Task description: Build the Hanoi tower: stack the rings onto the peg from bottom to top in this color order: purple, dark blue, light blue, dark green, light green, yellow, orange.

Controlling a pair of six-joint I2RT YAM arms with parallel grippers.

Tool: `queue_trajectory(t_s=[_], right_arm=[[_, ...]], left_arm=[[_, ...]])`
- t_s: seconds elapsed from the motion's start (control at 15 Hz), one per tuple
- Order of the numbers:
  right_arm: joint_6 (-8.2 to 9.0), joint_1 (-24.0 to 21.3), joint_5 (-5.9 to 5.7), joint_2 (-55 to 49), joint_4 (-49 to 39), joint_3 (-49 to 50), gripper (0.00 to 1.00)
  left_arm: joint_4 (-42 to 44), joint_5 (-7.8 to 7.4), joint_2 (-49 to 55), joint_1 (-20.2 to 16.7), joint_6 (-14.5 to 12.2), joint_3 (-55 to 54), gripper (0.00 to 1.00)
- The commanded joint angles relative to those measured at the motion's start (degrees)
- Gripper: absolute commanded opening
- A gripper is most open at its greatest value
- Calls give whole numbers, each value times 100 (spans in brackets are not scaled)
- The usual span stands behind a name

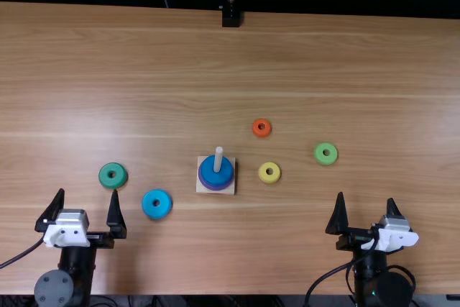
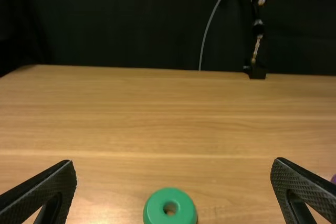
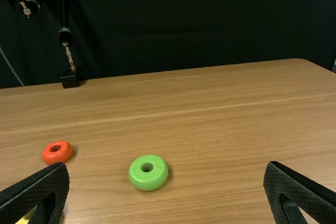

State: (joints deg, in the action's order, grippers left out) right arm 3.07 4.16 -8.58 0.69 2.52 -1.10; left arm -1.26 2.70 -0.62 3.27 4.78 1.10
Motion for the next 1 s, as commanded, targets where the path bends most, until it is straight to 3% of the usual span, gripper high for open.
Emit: queue_trajectory(t_s=[0.0,0.33,0.53,0.6,0.8,0.93], right_arm=[[9,-47,4,-69,-14,31,100],[9,-47,4,-69,-14,31,100],[9,-47,4,-69,-14,31,100],[9,-47,4,-69,-14,22,100],[9,-47,4,-69,-14,22,100],[9,-47,4,-69,-14,22,100]], left_arm=[[52,-38,62,-37,8,-102,100],[-106,25,62,-54,8,1270,100],[-117,-27,-896,-46,-3,2061,100],[-106,-38,-1291,-46,-87,2298,100],[-127,-59,-2592,7,-942,3150,100],[-138,-164,-3339,78,-1121,3528,100]])
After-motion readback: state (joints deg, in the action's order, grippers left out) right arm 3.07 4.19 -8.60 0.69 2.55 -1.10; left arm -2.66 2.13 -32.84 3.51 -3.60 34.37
